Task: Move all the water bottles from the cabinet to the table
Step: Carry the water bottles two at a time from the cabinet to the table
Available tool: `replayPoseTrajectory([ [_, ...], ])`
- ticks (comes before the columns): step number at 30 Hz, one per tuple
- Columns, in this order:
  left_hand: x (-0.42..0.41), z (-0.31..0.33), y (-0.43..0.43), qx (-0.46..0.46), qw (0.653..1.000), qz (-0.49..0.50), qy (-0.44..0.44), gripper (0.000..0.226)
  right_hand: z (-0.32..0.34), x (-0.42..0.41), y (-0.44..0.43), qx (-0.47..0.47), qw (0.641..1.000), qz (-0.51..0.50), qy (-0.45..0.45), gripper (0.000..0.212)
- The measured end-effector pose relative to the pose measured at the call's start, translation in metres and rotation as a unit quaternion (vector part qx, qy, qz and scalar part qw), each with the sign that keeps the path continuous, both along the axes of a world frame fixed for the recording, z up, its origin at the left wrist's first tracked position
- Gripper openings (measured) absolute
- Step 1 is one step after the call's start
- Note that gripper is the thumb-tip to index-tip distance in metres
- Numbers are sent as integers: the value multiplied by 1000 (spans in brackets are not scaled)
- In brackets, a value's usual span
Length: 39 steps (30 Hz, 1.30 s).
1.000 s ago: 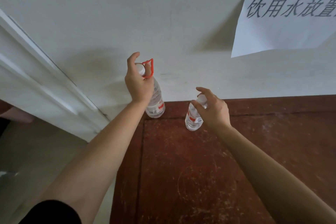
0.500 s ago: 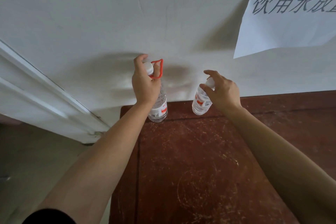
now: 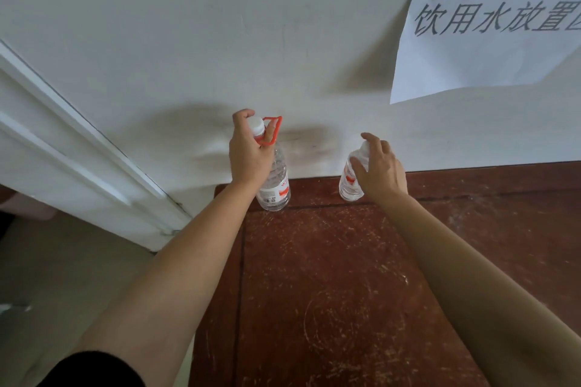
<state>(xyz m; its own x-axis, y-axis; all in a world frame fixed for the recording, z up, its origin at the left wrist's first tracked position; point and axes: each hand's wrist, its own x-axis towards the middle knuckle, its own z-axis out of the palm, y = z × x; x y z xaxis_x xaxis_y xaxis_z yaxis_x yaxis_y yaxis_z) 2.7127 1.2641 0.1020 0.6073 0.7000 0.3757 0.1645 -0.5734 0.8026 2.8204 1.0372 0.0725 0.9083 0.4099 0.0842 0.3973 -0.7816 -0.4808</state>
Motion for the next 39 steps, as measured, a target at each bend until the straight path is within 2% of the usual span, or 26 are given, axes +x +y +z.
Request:
replayPoseTrajectory([
  [3,-21,16,-10,100,994,1,40,54,15,-12,-13,-42,998,36,-36,68],
  [7,-56,41,-31,206,977,9,54,59,44,-30,-23,-15,990,48,-132,59],
  [11,-122,43,-48,271,945,78,166,58,47,-58,-10,23,980,99,-169,55],
  [17,-276,23,-58,279,871,211,344,62,12,-154,37,105,945,270,-153,52],
  [22,-403,47,-76,226,826,310,414,66,16,-255,65,68,912,382,-131,64],
  [26,-548,91,-107,180,778,421,429,65,56,-374,83,71,866,471,-150,69],
  [29,-622,104,-144,151,780,431,428,62,69,-439,85,80,846,501,-162,70],
  [31,-706,103,-195,141,762,474,419,59,72,-525,73,109,807,550,-184,70],
  [36,-899,92,-317,133,712,552,413,61,59,-742,21,134,741,637,-168,73],
  [39,-1000,99,-395,114,671,609,408,61,57,-871,-18,136,679,702,-166,76],
])
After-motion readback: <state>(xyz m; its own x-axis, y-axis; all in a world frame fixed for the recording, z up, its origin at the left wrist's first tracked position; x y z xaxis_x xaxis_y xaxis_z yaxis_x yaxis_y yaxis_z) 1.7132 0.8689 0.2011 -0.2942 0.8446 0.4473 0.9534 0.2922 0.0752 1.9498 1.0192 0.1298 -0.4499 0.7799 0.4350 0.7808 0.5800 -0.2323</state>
